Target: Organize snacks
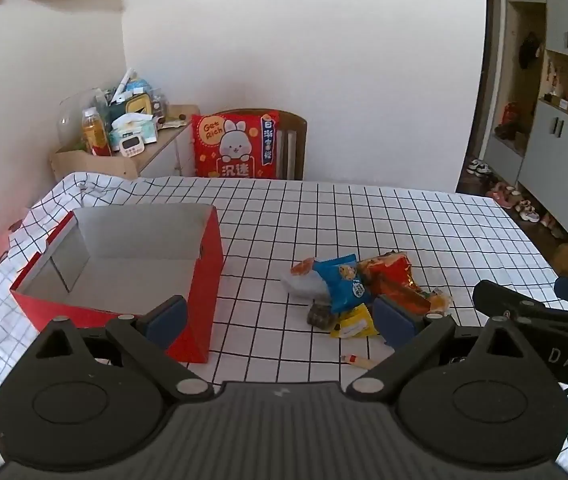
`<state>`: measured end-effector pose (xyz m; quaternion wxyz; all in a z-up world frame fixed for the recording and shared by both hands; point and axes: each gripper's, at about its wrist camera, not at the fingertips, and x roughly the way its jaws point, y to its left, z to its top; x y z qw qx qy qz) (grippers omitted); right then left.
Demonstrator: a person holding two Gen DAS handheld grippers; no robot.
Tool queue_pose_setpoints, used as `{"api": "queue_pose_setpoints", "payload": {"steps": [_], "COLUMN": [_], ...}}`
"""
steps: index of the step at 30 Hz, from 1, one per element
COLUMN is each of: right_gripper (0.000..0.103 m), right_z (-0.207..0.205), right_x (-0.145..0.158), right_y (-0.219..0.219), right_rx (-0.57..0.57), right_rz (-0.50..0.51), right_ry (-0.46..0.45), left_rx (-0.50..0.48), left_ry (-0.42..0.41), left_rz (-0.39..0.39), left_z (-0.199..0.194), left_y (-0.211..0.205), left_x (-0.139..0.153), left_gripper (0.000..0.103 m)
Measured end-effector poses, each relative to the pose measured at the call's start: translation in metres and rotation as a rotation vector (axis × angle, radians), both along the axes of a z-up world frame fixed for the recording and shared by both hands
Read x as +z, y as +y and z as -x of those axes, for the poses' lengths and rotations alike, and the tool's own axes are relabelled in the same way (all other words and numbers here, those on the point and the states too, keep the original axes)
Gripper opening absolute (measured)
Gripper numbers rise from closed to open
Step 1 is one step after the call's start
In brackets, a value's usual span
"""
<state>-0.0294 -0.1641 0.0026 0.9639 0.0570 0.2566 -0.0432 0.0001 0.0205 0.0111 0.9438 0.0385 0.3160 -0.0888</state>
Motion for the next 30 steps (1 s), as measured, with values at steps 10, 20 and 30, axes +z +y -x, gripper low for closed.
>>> {"api": "queue_pose_setpoints", "payload": {"steps": [10, 20, 30], "right_gripper": [0.103, 0.103, 0.103], "right_z": [0.020, 0.031, 0.040], "right_x": [0.008, 0.014, 0.022], "right_y": [0.019, 0.032, 0.039], "right_rx": [-0.085, -0.145, -0.160], "right_rz": [0.030, 0.026, 0.034], "right_ry": [-0.015, -0.009, -0.039], "left_rx": [-0.072, -0.116, -0.144], "left_ry": [-0.005, -0.027, -0.032], "left_rz": [0.017, 0.019, 0.035], "left_z": [0.004, 0.010, 0.009], "left_y": [0.017, 0.028, 0.032], "left_x": [-0.002, 0.007, 0.010], "left_gripper": [0.099, 0.099, 0.099]}}
